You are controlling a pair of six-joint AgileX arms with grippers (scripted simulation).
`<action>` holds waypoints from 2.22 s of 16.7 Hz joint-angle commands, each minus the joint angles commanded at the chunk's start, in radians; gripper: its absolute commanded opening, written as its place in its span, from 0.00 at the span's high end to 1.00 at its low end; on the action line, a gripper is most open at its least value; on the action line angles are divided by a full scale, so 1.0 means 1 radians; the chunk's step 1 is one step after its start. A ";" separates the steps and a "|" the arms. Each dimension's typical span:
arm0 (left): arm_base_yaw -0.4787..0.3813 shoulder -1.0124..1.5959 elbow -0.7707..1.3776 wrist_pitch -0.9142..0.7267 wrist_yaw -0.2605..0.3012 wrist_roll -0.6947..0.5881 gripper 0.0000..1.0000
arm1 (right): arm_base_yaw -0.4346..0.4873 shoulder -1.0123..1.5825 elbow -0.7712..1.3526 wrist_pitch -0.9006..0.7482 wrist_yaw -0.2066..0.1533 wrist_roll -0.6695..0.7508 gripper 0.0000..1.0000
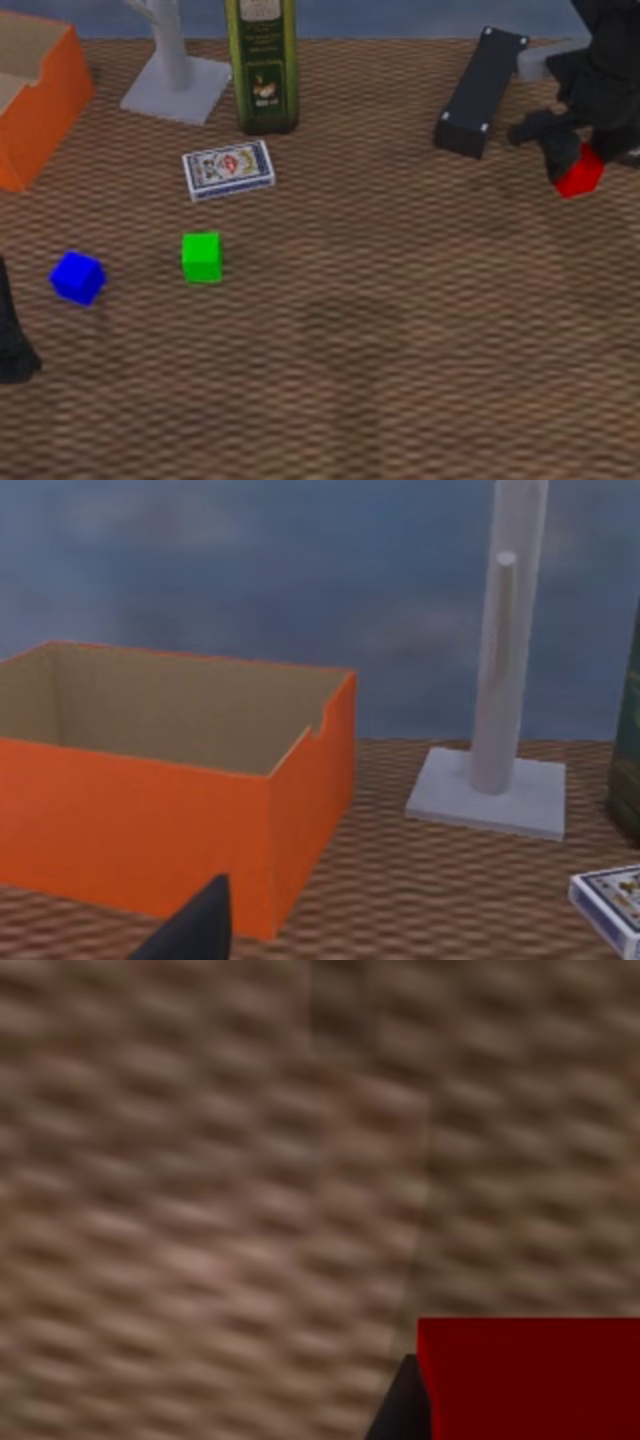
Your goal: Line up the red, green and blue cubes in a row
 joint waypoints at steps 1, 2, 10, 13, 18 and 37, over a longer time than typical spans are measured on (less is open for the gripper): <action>0.000 0.000 0.000 0.000 0.000 0.000 0.00 | 0.000 0.000 0.000 0.000 0.000 0.000 1.00; 0.000 0.000 0.000 0.000 0.000 0.000 0.00 | -0.005 0.003 -0.002 0.002 0.000 0.002 1.00; 0.000 0.000 0.000 0.000 0.000 0.000 0.00 | 0.220 0.023 0.039 -0.033 0.010 0.293 1.00; 0.000 0.000 0.000 0.000 0.000 0.000 0.00 | 0.385 0.027 0.052 -0.055 0.016 0.528 1.00; 0.000 0.000 0.000 0.000 0.000 0.000 0.00 | 0.669 0.021 0.064 -0.086 0.024 0.939 1.00; 0.000 0.000 0.000 0.000 0.000 0.000 0.00 | 0.861 0.026 -0.144 0.154 0.036 1.172 1.00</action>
